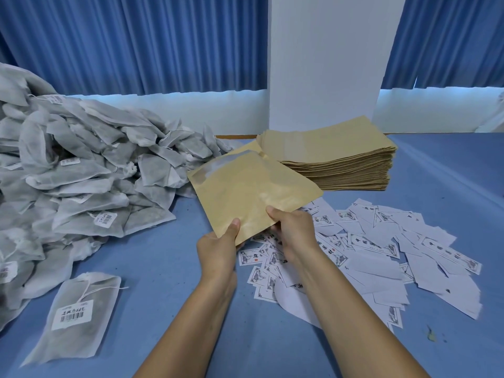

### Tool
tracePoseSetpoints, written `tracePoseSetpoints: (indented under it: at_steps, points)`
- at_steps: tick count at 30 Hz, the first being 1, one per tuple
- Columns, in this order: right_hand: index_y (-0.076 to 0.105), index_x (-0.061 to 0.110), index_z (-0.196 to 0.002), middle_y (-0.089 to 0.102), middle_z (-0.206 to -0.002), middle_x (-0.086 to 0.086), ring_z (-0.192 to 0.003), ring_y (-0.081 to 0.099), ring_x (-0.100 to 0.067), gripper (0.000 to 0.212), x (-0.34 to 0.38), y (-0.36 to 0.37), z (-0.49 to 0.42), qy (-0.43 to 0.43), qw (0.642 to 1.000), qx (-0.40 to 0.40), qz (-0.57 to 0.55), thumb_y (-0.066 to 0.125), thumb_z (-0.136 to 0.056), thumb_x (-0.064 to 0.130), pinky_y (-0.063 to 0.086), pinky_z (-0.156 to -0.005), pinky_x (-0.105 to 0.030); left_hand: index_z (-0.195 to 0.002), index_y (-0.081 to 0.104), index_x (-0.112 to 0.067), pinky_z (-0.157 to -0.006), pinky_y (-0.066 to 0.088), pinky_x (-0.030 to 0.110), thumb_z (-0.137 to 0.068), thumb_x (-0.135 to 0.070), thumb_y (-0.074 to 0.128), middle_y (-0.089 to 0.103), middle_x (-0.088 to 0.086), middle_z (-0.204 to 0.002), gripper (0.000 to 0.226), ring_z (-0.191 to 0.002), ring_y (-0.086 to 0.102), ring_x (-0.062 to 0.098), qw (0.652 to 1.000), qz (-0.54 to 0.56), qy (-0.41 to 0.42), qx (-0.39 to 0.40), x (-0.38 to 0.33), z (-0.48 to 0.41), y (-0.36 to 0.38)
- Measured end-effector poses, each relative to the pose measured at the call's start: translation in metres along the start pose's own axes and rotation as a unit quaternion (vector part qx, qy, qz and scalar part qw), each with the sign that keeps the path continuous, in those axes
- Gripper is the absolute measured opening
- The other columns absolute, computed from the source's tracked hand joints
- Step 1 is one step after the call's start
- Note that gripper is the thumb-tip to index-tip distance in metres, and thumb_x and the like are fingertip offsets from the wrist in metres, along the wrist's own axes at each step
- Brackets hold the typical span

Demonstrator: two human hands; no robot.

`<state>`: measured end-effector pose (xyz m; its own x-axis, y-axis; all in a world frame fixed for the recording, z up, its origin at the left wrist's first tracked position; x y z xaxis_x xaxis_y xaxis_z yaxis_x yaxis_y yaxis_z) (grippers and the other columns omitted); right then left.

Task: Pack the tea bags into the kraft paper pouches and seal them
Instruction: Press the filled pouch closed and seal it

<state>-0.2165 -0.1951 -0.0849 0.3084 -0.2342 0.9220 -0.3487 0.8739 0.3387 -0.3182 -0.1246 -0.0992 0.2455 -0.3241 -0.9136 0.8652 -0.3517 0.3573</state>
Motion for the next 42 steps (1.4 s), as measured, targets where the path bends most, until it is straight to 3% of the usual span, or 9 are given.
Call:
tracePoseSetpoints:
  at_steps: [4, 7, 12, 18, 23, 30, 36, 38, 42]
  points:
    - [0.062, 0.000, -0.096, 0.066, -0.093, -0.012, -0.079, 0.061, -0.024, 0.008, 0.005, -0.008, -0.006, 0.013, 0.999, -0.010, -0.038, 0.063, -0.088, 0.000, 0.054, -0.069, -0.032, -0.091, 0.068, -0.002, -0.063, 0.056, 0.024, -0.087, -0.010, 0.068, 0.072, 0.007, -0.086, 0.008, -0.073, 0.070, 0.017, 1.000, -0.003, -0.008, -0.001, -0.001, -0.003, -0.003]
    - [0.059, 0.004, -0.079, 0.060, -0.084, -0.013, -0.063, 0.050, -0.019, 0.011, 0.012, -0.021, -0.014, 0.007, 0.999, -0.050, -0.019, 0.068, -0.085, 0.004, 0.041, -0.060, -0.028, -0.086, 0.065, -0.005, -0.053, 0.053, 0.018, -0.087, -0.009, 0.068, 0.068, 0.002, -0.079, 0.005, -0.063, 0.066, 0.009, 1.000, -0.012, -0.016, 0.004, -0.004, -0.003, -0.003]
    - [0.061, 0.006, -0.080, 0.064, -0.088, -0.008, -0.078, 0.059, -0.019, 0.010, 0.015, -0.023, -0.013, 0.030, 0.996, -0.046, -0.074, 0.065, -0.086, -0.001, 0.051, -0.075, -0.029, -0.089, 0.063, -0.003, -0.056, 0.054, 0.020, -0.087, -0.007, 0.068, 0.066, 0.002, -0.079, 0.007, -0.065, 0.065, 0.011, 1.000, -0.006, -0.021, -0.001, -0.008, -0.005, -0.005]
    - [0.059, 0.000, -0.080, 0.061, -0.078, -0.009, -0.056, 0.048, -0.015, 0.009, 0.024, -0.037, -0.015, 0.047, 0.992, -0.065, -0.095, 0.068, -0.083, -0.001, 0.039, -0.040, -0.014, -0.091, 0.065, -0.003, -0.074, 0.056, 0.032, -0.085, -0.009, 0.069, 0.070, 0.006, -0.086, 0.008, -0.072, 0.068, 0.016, 1.000, 0.015, -0.020, -0.016, -0.009, -0.003, -0.008]
    - [0.056, -0.001, -0.079, 0.059, -0.083, -0.011, -0.058, 0.045, -0.015, 0.010, 0.025, -0.040, -0.017, 0.050, 0.992, -0.060, -0.098, 0.064, -0.084, -0.004, 0.035, -0.040, -0.015, -0.086, 0.063, -0.006, -0.054, 0.052, 0.020, -0.084, -0.008, 0.070, 0.068, 0.002, -0.081, 0.007, -0.063, 0.066, 0.009, 0.998, 0.041, -0.029, -0.032, -0.011, -0.003, -0.009]
    - [0.060, 0.004, -0.081, 0.063, -0.086, -0.008, -0.069, 0.056, -0.014, 0.008, 0.024, -0.041, -0.020, 0.047, 0.993, -0.047, -0.100, 0.065, -0.087, 0.003, 0.047, -0.055, -0.016, -0.086, 0.062, -0.007, -0.056, 0.051, 0.019, -0.085, -0.005, 0.068, 0.066, 0.001, -0.079, 0.007, -0.066, 0.063, 0.008, 0.995, 0.081, -0.043, -0.030, -0.011, -0.004, -0.008]
    - [0.061, 0.000, -0.081, 0.061, -0.080, -0.008, -0.069, 0.055, -0.012, 0.007, 0.029, -0.034, -0.018, 0.032, 0.996, 0.067, -0.045, 0.060, -0.087, -0.003, 0.047, -0.053, -0.015, -0.106, 0.063, -0.013, -0.083, 0.055, 0.032, -0.090, -0.010, 0.064, 0.071, 0.001, -0.103, 0.017, -0.095, 0.067, 0.015, 0.957, 0.291, 0.001, -0.017, -0.019, -0.002, -0.003]
    - [0.054, 0.003, -0.073, 0.054, -0.075, -0.008, -0.067, 0.052, -0.013, 0.018, 0.030, -0.025, -0.011, 0.044, 0.989, 0.142, 0.007, 0.054, -0.088, -0.006, 0.045, -0.050, -0.017, -0.118, 0.056, -0.013, -0.084, 0.053, 0.040, -0.094, -0.010, 0.057, 0.067, 0.005, -0.113, 0.024, -0.099, 0.065, 0.020, 0.959, 0.280, -0.021, 0.017, -0.022, 0.000, 0.004]
    - [0.049, 0.008, -0.070, 0.049, -0.072, -0.008, -0.068, 0.050, -0.015, 0.023, 0.034, -0.012, 0.004, 0.066, 0.972, 0.214, 0.065, 0.050, -0.088, -0.005, 0.047, -0.050, -0.021, -0.131, 0.050, -0.009, -0.086, 0.050, 0.031, -0.099, -0.005, 0.048, 0.061, 0.004, -0.125, 0.033, -0.108, 0.061, 0.019, 0.976, 0.217, -0.020, -0.018, -0.030, 0.002, 0.008]
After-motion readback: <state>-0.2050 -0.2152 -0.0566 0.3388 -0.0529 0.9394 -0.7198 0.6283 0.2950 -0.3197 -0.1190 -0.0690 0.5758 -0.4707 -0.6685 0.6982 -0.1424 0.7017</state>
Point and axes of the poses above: each hand's wrist, its own z-axis away from the middle knuckle, its own y-axis out of the palm, x = y × z, the point moved 1 cm from there along -z, towards the middle knuckle
